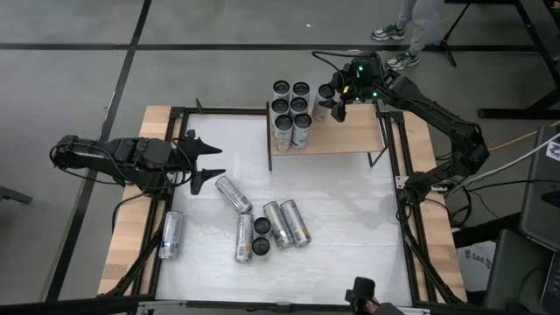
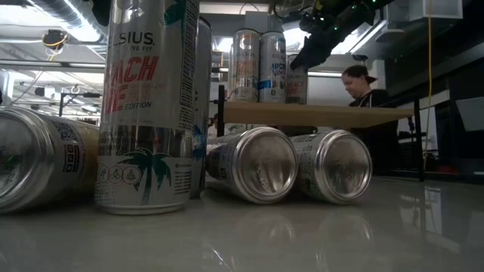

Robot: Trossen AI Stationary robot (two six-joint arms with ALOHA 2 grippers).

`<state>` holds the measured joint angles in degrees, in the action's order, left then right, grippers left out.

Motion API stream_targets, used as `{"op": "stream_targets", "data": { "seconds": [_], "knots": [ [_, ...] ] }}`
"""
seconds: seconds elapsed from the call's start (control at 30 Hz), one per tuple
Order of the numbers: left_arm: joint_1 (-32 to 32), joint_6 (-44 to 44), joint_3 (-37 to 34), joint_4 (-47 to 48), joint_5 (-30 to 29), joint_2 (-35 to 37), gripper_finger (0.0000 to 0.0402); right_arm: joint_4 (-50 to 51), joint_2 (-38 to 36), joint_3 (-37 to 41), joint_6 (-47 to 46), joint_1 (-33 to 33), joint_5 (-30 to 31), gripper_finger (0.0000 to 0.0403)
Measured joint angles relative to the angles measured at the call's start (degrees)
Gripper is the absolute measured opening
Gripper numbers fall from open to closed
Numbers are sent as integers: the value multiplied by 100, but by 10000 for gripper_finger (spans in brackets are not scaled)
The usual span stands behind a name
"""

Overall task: Place canned beverage on shelf
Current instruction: Put the pink soda can on the shelf, then put the pink soda can on the shelf aligned with the other pink soda can

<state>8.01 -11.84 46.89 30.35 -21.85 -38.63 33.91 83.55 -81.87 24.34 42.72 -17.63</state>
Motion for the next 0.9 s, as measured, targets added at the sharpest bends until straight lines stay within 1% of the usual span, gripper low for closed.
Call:
{"op": "stream_targets", "data": {
  "seconds": [0.13,0.37,0.5,0.63,0.9],
  "knots": [
    [2,0,0,0,0,2,295,-2,-2,0,2,0,0,293],
    [2,0,0,0,0,2,295,-115,-16,-13,0,2,40,357],
    [0,0,0,0,0,1,295,-141,-15,-13,0,2,48,381],
    [1,0,0,0,0,1,295,-129,-15,-13,0,2,21,385],
    [1,0,0,0,0,0,295,-110,-12,-12,9,7,-78,371]
  ]
}}
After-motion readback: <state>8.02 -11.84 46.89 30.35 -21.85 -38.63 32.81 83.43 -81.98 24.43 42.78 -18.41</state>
